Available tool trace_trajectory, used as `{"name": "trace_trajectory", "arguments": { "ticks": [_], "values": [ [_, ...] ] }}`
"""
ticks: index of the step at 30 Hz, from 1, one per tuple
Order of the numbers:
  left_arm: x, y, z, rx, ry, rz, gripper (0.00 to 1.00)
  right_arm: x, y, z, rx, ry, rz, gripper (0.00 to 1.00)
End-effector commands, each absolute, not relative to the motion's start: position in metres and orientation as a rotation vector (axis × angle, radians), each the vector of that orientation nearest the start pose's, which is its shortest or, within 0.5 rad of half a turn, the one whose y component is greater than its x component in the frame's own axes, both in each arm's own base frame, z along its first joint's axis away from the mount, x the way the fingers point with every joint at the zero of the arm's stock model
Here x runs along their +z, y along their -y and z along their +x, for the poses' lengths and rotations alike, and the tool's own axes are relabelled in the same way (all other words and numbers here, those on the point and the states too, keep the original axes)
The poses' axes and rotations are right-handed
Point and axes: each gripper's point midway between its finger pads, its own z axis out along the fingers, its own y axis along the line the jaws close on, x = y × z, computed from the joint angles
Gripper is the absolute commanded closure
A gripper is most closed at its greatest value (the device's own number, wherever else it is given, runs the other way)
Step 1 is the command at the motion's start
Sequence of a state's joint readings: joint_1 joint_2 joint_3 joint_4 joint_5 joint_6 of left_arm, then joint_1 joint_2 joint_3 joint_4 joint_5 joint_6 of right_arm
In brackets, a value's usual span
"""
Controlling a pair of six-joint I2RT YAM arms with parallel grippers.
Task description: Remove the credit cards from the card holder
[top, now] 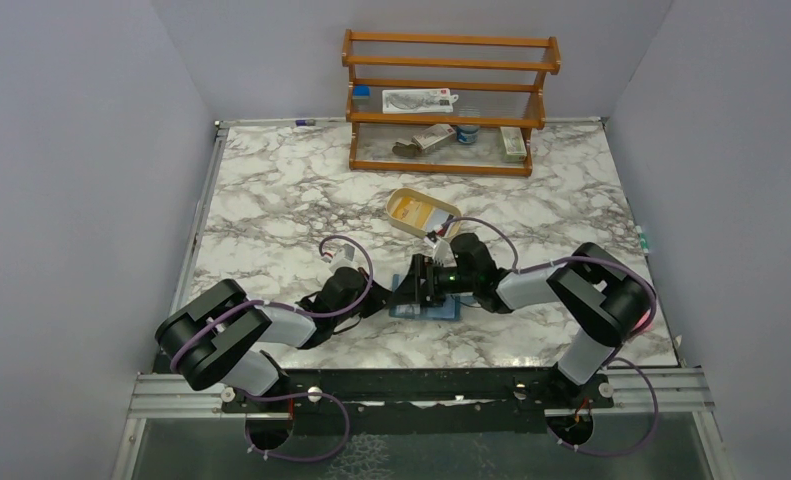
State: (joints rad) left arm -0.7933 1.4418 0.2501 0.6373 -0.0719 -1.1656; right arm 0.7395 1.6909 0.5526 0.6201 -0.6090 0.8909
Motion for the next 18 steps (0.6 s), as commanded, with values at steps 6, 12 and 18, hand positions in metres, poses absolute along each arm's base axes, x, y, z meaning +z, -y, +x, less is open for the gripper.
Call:
{"name": "trace_trajectory", "arguments": {
  "ticks": [6, 12, 18],
  "values": [
    [0.021, 0.253, 0.218, -1.001, -2.268, -0.486, 1.00, 0.057, -0.348, 0.180, 1.542, -2.436, -0.325, 0.12],
    [0.018, 0.252, 0.217, -0.992, -2.276, -0.489, 1.00, 0.067, -0.342, 0.176, 1.510, -2.438, -0.360, 0.12],
    [0.019, 0.252, 0.217, -0.994, -2.272, -0.489, 1.00, 0.072, -0.335, 0.172, 1.490, -2.438, -0.375, 0.14]
  ]
}}
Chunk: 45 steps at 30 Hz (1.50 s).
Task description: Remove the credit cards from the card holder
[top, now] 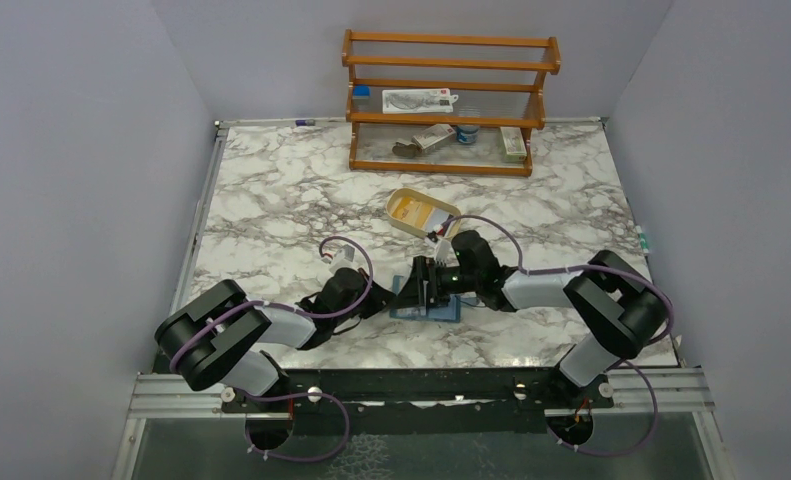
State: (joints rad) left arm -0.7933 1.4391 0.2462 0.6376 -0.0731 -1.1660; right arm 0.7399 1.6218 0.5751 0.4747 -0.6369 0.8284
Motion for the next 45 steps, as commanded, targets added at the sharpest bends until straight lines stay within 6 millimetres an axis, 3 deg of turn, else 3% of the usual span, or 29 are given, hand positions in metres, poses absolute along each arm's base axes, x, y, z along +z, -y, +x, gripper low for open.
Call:
{"name": "trace_trajectory", "arguments": {
  "ticks": [1, 13, 24, 33, 45],
  "values": [
    [0.019, 0.252, 0.217, -0.994, -2.272, -0.490, 1.00, 0.072, -0.334, 0.172, 1.488, -2.437, -0.377, 0.14],
    [0.020, 0.249, 0.215, -0.996, -2.268, -0.494, 1.00, 0.045, -0.310, 0.167, 1.375, -2.514, -0.340, 0.16],
    [0.019, 0.249, 0.215, -0.993, -2.271, -0.496, 1.00, 0.032, -0.284, 0.178, 1.292, -2.520, -0.251, 0.35],
    [0.017, 0.249, 0.215, -0.989, -2.276, -0.496, 1.00, 0.020, -0.264, 0.186, 1.229, -2.548, -0.189, 0.37],
    [0.015, 0.251, 0.215, -0.986, -2.288, -0.490, 1.00, -0.001, -0.251, 0.186, 1.180, -2.621, -0.143, 0.73]
  ]
}}
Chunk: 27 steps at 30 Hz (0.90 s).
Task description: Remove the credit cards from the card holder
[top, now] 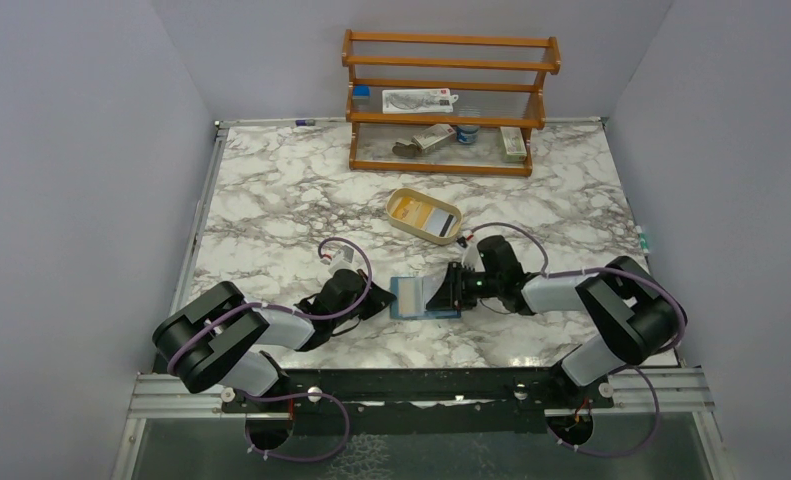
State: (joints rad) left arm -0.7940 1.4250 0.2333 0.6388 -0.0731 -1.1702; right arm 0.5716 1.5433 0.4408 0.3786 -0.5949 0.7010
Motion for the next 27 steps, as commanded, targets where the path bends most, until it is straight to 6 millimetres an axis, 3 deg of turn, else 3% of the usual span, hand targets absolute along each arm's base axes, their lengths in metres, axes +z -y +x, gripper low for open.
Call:
{"name": "trace_trajectory", "arguments": {
  "ticks": [1, 4, 8, 15, 23, 27],
  "values": [
    [0.015, 0.251, 0.215, -0.985, -2.288, -0.490, 1.00, -0.002, -0.251, 0.185, 1.178, -2.626, -0.141, 0.75],
    [0.015, 0.251, 0.216, -0.986, -2.288, -0.490, 1.00, -0.002, -0.247, 0.183, 1.155, -2.650, -0.148, 0.82],
    [0.014, 0.252, 0.216, -0.982, -2.291, -0.488, 1.00, 0.007, -0.238, 0.185, 1.084, -2.645, -0.169, 0.99],
    [0.013, 0.253, 0.217, -0.978, -2.296, -0.485, 1.00, 0.050, -0.230, 0.210, 0.964, -2.560, -0.198, 0.99],
    [0.016, 0.251, 0.216, -0.984, -2.281, -0.489, 1.00, 0.099, -0.245, 0.250, 0.976, -2.440, -0.185, 0.99],
    [0.019, 0.250, 0.216, -0.993, -2.272, -0.493, 1.00, 0.110, -0.252, 0.274, 0.992, -2.413, -0.108, 0.99]
  ]
}}
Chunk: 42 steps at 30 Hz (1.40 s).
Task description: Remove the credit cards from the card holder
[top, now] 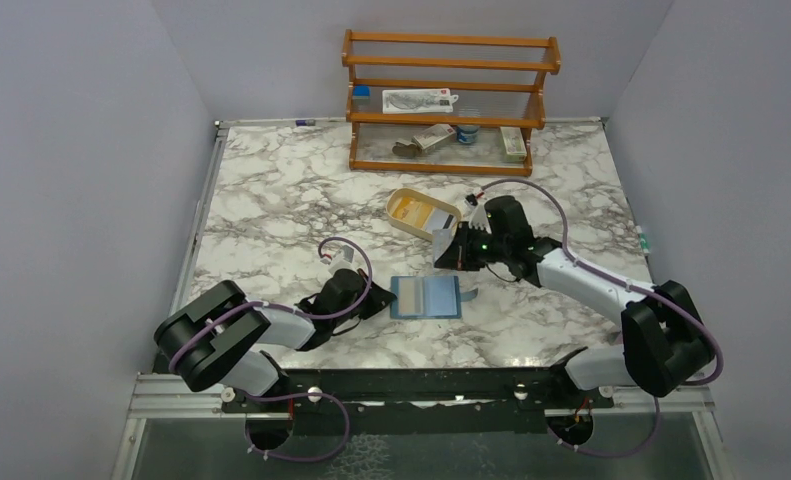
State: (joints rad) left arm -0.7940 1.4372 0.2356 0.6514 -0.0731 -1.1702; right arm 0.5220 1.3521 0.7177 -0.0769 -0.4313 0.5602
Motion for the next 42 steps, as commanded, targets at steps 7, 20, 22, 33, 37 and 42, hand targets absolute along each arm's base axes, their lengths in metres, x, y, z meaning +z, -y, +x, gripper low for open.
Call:
{"name": "trace_trajectory", "arguments": {
  "ticks": [7, 20, 22, 33, 37, 42],
  "values": [
    [0.024, 0.249, 0.216, -1.004, -2.256, -0.489, 1.00, 0.128, -0.261, 0.316, 0.966, -2.367, 0.039, 0.99],
    [0.025, 0.249, 0.217, -0.996, -2.250, -0.473, 1.00, 0.103, -0.259, 0.366, 1.021, -2.425, 0.316, 0.99],
    [0.024, 0.248, 0.216, -0.994, -2.254, -0.470, 1.00, 0.098, -0.260, 0.371, 1.015, -2.437, 0.339, 0.99],
    [0.022, 0.241, 0.220, -0.991, -2.258, -0.469, 1.00, 0.081, -0.269, 0.392, 1.045, -2.471, 0.448, 0.99],
    [0.022, 0.237, 0.220, -0.990, -2.253, -0.479, 1.00, 0.073, -0.269, 0.388, 1.066, -2.494, 0.511, 0.99],
    [0.021, 0.232, 0.221, -0.986, -2.255, -0.486, 1.00, 0.066, -0.267, 0.383, 1.070, -2.517, 0.593, 0.99]
  ]
}}
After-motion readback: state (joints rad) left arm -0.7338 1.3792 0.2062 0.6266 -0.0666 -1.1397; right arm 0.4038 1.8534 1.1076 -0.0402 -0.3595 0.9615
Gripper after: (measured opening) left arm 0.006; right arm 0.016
